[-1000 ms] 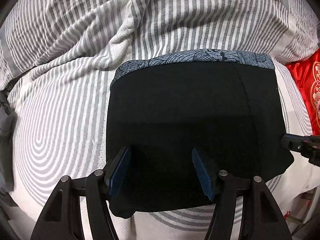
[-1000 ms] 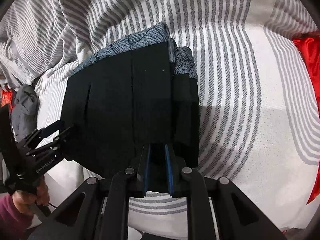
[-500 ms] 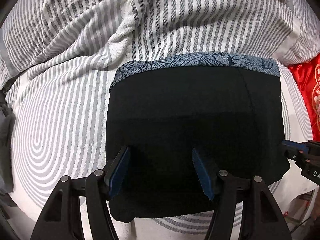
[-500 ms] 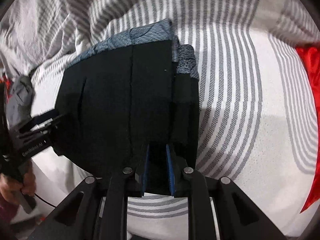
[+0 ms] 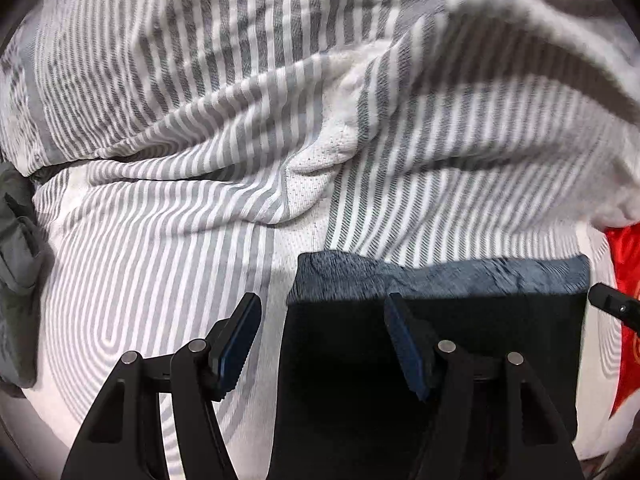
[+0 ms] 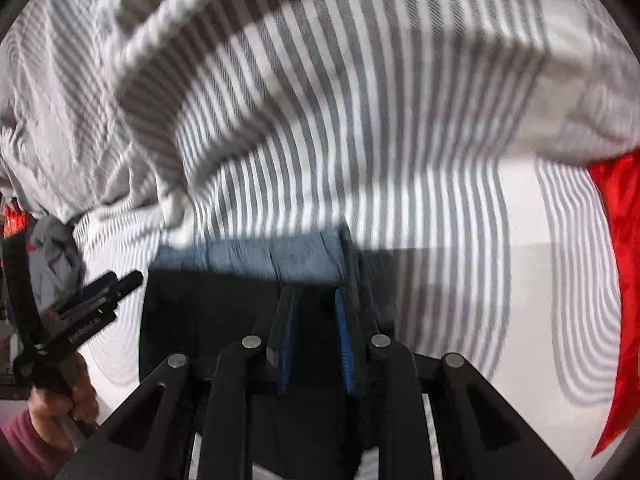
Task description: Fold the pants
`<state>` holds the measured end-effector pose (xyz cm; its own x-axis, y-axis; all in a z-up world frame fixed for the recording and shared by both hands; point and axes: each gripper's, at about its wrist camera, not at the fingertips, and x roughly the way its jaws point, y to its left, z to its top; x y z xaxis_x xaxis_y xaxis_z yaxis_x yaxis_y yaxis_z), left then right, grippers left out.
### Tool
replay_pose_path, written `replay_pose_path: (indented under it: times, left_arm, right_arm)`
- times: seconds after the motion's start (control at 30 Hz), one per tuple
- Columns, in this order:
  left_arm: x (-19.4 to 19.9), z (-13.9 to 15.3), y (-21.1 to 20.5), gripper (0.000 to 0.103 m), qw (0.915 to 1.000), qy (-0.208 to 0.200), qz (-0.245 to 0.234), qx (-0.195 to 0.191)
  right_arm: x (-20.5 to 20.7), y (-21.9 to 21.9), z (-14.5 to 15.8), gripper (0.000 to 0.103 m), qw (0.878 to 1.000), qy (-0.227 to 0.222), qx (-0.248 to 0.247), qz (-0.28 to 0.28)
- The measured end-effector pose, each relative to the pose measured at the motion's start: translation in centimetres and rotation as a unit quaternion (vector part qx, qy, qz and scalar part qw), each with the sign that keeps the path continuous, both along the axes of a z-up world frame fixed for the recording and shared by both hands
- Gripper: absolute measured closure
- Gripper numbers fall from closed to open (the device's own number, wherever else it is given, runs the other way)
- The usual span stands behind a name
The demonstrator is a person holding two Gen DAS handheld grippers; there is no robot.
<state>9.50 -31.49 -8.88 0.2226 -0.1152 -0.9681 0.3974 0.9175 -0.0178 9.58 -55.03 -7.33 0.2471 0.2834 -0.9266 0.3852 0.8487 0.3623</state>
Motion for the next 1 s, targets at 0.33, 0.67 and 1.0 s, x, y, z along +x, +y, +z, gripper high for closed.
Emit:
replay_pose_path:
  times: [0.33,0.67,1.0]
  left_arm:
    - [-0.2,-3.7,-0.9,0.038,0.9998,0.017,-0.008,0.011]
    - [-1.2,-2.0,-1.0,0.038,0.9995,0.015,-0.015,0.022]
    - [-3.2,0.0,-0.5,0.038,0.9996,0.011,-0.024,0.01]
  right_arm:
    - [-0.4,-0.8,-5.1,0.059,0.998,0.051,0.015,-0.019]
    - [-2.4,-1.0,-2.4,0.056,0.999,0.05,0.001,-0.005]
    - [-5.4,1.2,0.3,0.047,0.999,0.03,0.0,0.02]
